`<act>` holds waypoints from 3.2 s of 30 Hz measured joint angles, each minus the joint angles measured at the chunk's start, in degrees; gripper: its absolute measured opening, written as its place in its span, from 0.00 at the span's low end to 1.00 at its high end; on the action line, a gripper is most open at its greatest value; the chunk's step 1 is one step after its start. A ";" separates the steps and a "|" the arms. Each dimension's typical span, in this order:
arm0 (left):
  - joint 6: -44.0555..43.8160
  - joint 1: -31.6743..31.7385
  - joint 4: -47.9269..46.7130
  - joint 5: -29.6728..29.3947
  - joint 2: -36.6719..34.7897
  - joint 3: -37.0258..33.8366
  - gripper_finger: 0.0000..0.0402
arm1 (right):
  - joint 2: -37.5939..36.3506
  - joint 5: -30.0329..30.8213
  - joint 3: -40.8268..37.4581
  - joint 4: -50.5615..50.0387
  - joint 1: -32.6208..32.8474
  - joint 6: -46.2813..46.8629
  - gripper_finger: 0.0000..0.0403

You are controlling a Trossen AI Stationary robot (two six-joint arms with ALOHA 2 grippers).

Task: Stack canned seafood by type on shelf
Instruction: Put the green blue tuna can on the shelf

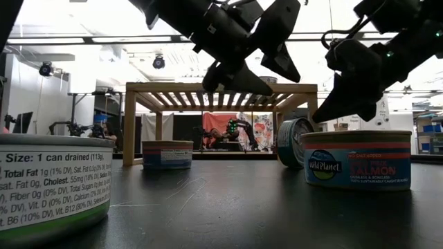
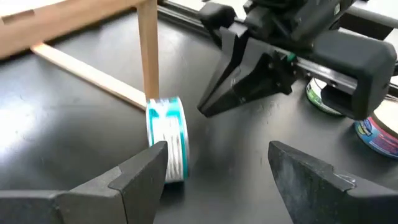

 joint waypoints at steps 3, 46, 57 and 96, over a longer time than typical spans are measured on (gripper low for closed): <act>0.63 0.55 -0.03 0.01 0.03 0.00 0.66 | -0.02 0.02 0.00 -0.01 -0.02 -0.03 0.03; -0.44 3.77 -11.73 -8.97 16.50 17.38 0.66 | -0.09 -4.76 0.11 -0.25 0.22 -1.38 0.03; -0.46 4.85 -11.58 -7.94 17.09 17.29 0.66 | -0.09 -5.01 0.11 -0.28 0.22 -1.79 0.03; 5.60 7.56 -11.36 3.23 17.16 17.29 0.43 | -0.09 -4.98 0.11 -0.31 0.22 -2.19 0.03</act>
